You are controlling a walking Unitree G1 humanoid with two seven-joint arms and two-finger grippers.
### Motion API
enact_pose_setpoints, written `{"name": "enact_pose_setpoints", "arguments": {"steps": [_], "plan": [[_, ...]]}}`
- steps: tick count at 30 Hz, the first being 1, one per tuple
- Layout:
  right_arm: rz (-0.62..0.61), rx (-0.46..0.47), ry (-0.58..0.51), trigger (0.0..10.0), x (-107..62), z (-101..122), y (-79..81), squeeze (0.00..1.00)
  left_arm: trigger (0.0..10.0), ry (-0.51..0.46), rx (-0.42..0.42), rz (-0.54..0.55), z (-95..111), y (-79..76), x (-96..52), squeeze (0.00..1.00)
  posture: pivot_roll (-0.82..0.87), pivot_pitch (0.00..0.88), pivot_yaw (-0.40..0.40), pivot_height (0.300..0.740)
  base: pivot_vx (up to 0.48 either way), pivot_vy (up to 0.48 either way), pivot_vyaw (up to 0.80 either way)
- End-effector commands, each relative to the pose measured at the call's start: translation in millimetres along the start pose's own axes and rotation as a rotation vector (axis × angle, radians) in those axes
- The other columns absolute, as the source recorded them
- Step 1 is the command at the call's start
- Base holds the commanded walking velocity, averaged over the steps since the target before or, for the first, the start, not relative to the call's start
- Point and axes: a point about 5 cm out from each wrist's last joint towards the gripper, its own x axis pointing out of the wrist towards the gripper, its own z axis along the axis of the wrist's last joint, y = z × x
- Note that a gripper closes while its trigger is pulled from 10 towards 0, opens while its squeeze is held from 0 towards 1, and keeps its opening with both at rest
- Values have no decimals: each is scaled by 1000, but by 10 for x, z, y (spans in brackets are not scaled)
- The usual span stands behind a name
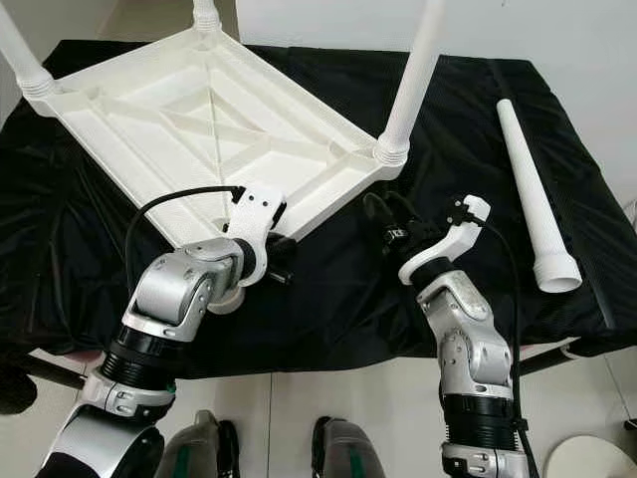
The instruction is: Building children table
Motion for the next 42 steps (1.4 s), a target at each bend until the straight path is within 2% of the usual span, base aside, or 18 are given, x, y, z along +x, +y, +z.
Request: {"name": "enact_pose_setpoints", "arguments": {"steps": [1, 9, 10, 11, 12, 13, 16, 20, 21, 22, 23, 26, 30, 32, 33, 36, 38, 42], "plan": [[-5, -7, -2, 10000, -6, 16, 1, 0, 10000, -58, 0, 136, 101, 80, -37, 1000, -126, 63, -4, 740, 0, 0, 0], [-9, -5, -1, 10000, -9, 6, 6, 0, 10000, -98, 18, 102, 174, 18, -36, 1000, -127, 65, -1, 740, 0, 0, 0], [-8, -7, -1, 10000, -8, 7, 7, 0, 10000, -115, 29, 83, 197, -4, -44, 957, -127, 63, -2, 740, 0, 0, 0], [-8, -7, -1, 10000, -8, 7, 7, 0, 10000, -115, 29, 83, 197, -4, -44, 957, -127, 63, -2, 740, 0, 0, 0], [-8, -7, -1, 10000, -5, 6, 10, 0, 10000, -129, 43, 71, 212, -13, -55, 0, -127, 63, -2, 740, 0, 0, 0], [-7, -8, -1, 10000, -3, 8, 11, 0, 10000, -146, 81, 57, 210, 24, -93, 0, -126, 62, -2, 740, 0, 0, 0], [-8, -8, -2, 10000, -2, 8, 11, 0, 10000, -148, 91, 59, 204, 45, -102, 0, -126, 62, -2, 740, 0, 0, 0], [18, -17, 15, 10000, -22, -13, 37, 0, 10000, -130, 194, 150, 152, 310, -202, 0, -121, 59, -1, 740, 0, 0, 0], [18, -17, 15, 10000, -22, -13, 37, 0, 10000, -130, 194, 150, 152, 310, -202, 0, -121, 59, -1, 740, 0, 0, 0], [26, -27, 26, 10000, -32, -31, 48, 0, 10000, -119, 212, 190, 134, 402, -232, 0, -118, 58, -3, 740, 0, 0, 0], [26, -27, 26, 10000, -32, -31, 48, 0, 10000, -119, 212, 190, 134, 402, -232, 0, -118, 58, -3, 740, 0, 0, 0], [32, -38, 39, 10000, -51, -56, 58, 0, 10000, -91, 259, 270, 91, 563, -282, 0, -117, 57, -3, 740, 0, 0, 0], [34, -39, 40, 10000, -55, -60, 60, 0, 10000, -84, 279, 287, 79, 599, -294, 0, -117, 57, -3, 740, 0, 0, 0], [45, -38, 43, 10000, -41, -61, 87, 0, 10000, -59, 330, 356, 50, 795, -372, 0, -114, 55, -7, 740, 0, 0, 0], [47, -38, 43, 10000, -37, -61, 91, 0, 10000, -55, 337, 365, 46, 825, -385, 0, -114, 55, -7, 740, 0, 0, 0], [48, -38, 43, 10000, -33, -58, 92, 0, 10000, -49, 351, 371, 42, 841, -392, 0, -114, 52, -8, 740, 0, 0, 0], [52, -43, 41, 10000, -27, -49, 87, 0, 10000, -23, 418, 376, 16, 872, -414, 0, -114, 48, -11, 740, 0, 0, 0], [53, -49, 41, 10000, -25, -35, 69, 0, 10000, 0, 472, 318, -40, 824, -425, 0, -115, 42, -14, 740, 0, 0, 0]]}}
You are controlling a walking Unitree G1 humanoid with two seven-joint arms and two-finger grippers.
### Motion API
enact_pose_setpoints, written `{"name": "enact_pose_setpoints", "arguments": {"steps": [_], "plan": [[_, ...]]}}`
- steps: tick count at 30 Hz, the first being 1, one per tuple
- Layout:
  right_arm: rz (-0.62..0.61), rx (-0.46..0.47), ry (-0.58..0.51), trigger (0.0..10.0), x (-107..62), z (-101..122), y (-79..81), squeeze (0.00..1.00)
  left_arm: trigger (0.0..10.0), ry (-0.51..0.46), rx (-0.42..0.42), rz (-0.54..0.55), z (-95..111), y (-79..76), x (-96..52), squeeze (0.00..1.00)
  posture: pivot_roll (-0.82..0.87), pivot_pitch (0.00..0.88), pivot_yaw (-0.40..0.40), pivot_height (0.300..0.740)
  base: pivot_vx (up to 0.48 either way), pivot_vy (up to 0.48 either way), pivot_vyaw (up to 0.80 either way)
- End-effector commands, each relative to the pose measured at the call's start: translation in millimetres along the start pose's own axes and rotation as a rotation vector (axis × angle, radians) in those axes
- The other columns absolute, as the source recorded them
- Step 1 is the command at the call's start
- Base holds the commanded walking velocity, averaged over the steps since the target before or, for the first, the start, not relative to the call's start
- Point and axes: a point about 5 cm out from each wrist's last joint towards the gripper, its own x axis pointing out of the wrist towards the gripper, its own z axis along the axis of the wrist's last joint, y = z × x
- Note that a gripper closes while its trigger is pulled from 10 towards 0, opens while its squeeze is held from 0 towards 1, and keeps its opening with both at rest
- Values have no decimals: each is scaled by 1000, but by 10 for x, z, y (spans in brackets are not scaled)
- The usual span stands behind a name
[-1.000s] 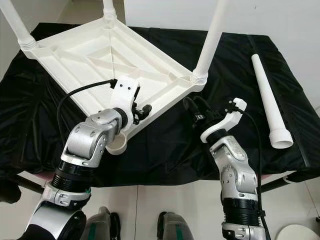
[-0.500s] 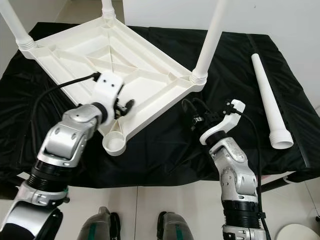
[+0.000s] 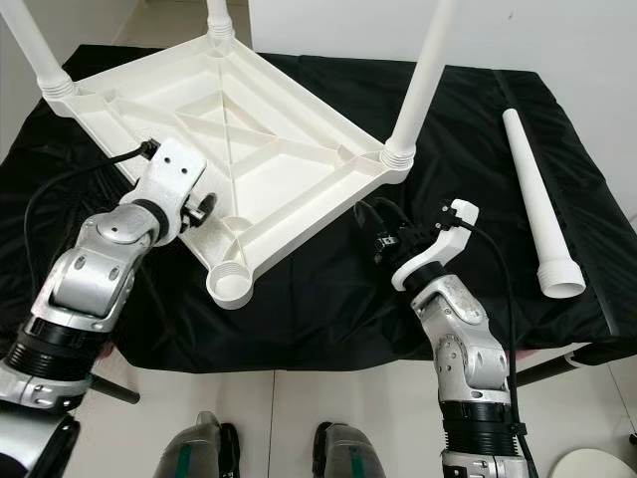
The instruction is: Building children table
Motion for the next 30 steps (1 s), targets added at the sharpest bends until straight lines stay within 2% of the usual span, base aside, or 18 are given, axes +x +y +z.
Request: {"name": "enact_pose_setpoints", "arguments": {"steps": [1, 3, 7, 9, 10, 12, 20, 27, 30], "plan": [[5, -21, 7, 10000, -12, 20, -22, 0, 10000, -4, 47, -67, -20, -100, -19, 0, -115, 42, -14, 740, 0, 0, 0], [3, -24, 6, 10000, -6, 30, -34, 0, 10000, -13, 87, -148, -31, -218, -44, 0, -117, 36, -15, 740, 0, 0, 0], [3, -26, 4, 10000, 1, 37, -38, 0, 10000, -19, 107, -209, -39, -316, -61, 0, -117, 36, -15, 740, 0, 0, 0], [5, -29, 1, 10000, 11, 48, -36, 0, 10000, -23, 143, -275, -41, -451, -70, 0, -119, 32, -15, 740, 0, 0, 0], [5, -29, 1, 10000, 11, 48, -36, 0, 10000, -23, 143, -275, -41, -451, -70, 0, -119, 32, -15, 740, 0, 0, 0], [4, -32, -2, 10000, 14, 55, -39, 0, 10000, -39, 168, -316, -10, -553, -69, 0, -122, 29, -14, 740, 0, 0, 0], [1, -36, -7, 10000, 14, 67, -51, 0, 10000, -70, 197, -352, 77, -650, -44, 0, -132, 22, -5, 740, 0, 0, 0], [-16, -35, -22, 10000, 9, 89, -53, 0, 10000, -138, 163, -406, 323, -933, 19, 0, -144, 29, 6, 740, 0, 0, 0], [-20, -32, -25, 10000, 7, 92, -48, 0, 10000, -153, 149, -412, 382, -990, 36, 0, -148, 32, 9, 740, 0, 0, 0]]}}
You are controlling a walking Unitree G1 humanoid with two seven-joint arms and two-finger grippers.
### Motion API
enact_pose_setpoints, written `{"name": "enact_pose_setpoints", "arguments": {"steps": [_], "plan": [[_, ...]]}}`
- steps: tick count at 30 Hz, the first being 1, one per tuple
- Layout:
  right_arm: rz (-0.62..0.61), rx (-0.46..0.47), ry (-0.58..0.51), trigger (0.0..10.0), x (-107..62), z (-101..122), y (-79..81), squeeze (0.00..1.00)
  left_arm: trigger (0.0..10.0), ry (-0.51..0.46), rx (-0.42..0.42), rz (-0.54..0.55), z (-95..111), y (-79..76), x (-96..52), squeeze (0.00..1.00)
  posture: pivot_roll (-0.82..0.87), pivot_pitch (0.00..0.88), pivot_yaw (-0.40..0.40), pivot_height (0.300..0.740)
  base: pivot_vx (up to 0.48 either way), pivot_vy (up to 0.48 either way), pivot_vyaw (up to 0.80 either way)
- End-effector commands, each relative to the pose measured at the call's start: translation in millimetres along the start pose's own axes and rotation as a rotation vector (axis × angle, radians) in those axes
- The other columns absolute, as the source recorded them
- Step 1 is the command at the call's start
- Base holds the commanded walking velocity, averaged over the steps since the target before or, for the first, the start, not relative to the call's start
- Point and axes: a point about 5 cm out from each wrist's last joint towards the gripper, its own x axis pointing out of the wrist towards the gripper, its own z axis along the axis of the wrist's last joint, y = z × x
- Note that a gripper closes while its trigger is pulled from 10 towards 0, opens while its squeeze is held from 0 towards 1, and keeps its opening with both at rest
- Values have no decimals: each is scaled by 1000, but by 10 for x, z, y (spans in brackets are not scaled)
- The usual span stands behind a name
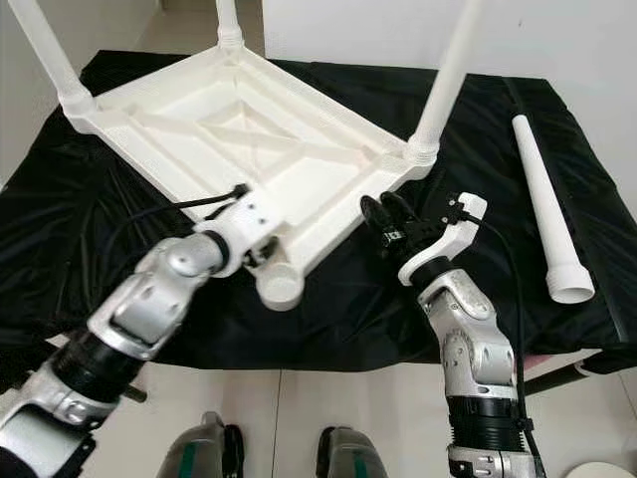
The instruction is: Building children table
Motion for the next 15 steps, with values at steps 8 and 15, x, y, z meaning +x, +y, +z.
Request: {"name": "enact_pose_setpoints", "arguments": {"steps": [8, 15], "plan": [[-23, -6, -13, 10000, -28, 22, -11, 0, 10000, -50, 28, -60, 125, -126, 114, 0, -150, 46, 16, 740, 0, 0, 0], [-41, -16, -18, 10000, -69, 38, -27, 0, 10000, -32, 81, -70, 40, -2, 133, 0, -151, 55, 25, 740, 0, 0, 0]]}}
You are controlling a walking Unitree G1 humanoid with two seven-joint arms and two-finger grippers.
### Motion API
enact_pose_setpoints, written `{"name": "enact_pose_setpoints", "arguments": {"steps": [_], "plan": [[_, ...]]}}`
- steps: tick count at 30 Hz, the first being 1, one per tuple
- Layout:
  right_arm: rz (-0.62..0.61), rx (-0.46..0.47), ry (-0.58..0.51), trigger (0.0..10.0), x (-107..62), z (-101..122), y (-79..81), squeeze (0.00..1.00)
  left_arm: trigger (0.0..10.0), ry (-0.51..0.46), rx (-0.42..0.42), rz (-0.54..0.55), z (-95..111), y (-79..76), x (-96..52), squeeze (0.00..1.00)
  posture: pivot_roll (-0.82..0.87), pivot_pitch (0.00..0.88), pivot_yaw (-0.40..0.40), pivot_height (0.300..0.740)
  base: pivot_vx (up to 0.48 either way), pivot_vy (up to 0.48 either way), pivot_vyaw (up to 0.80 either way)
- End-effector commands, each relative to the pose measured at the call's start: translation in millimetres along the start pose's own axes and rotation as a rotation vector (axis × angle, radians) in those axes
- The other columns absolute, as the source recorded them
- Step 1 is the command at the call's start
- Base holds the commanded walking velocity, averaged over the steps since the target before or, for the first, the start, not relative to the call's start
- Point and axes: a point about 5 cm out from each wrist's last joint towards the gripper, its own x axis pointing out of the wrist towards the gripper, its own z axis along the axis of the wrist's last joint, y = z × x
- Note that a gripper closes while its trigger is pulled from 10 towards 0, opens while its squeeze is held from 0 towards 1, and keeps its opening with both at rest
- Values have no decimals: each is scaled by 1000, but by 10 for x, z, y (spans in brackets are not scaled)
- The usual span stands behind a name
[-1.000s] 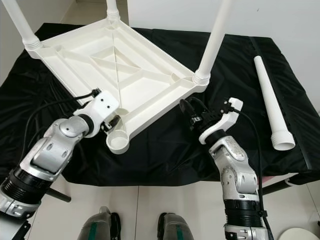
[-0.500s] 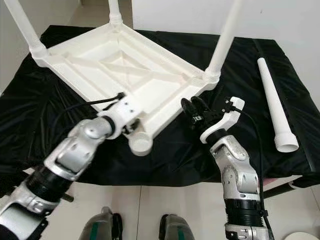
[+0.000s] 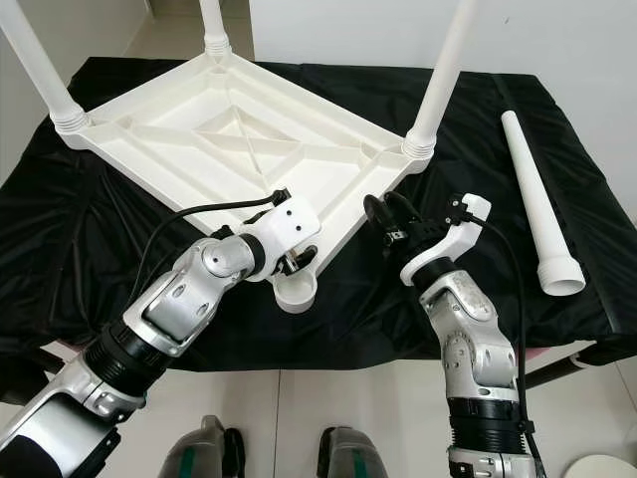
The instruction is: Building children table
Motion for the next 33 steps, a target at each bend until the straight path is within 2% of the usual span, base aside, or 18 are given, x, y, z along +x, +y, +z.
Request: {"name": "enact_pose_setpoints", "arguments": {"steps": [1, 9, 15, 18, 20, 28, 33], "plan": [[-23, -10, -4, 10000, -41, 11, -27, 0, 10000, 1, 12, -4, -17, 59, -14, 0, -151, 55, 25, 740, 0, 0, 0], [-8, 4, 31, 10000, -120, -75, 40, 0, 10000, -31, 16, -15, -28, 332, -164, 0, -147, 53, 24, 740, 0, 0, 0], [11, 1, 51, 10000, -139, -105, 65, 0, 10000, -39, 24, -61, -81, 415, -215, 0, -149, 53, 22, 740, 0, 0, 0], [15, -4, 58, 10000, -148, -102, 56, 0, 10000, -44, 67, -103, -112, 448, -247, 0, -149, 54, 20, 740, 0, 0, 0], [31, -10, 63, 10000, -154, -93, 68, 0, 10000, -28, 100, -125, -150, 474, -250, 0, -150, 54, 16, 740, 0, 0, 0], [133, -52, 133, 10000, -242, -157, 197, 0, 10000, 18, 148, -115, -236, 583, -171, 0, -165, 50, 15, 740, 0, 0, 0], [158, -67, 163, 10000, -301, -173, 195, 0, 10000, 33, 187, -123, -264, 601, -132, 0, -168, 50, 16, 740, 0, 0, 0]]}}
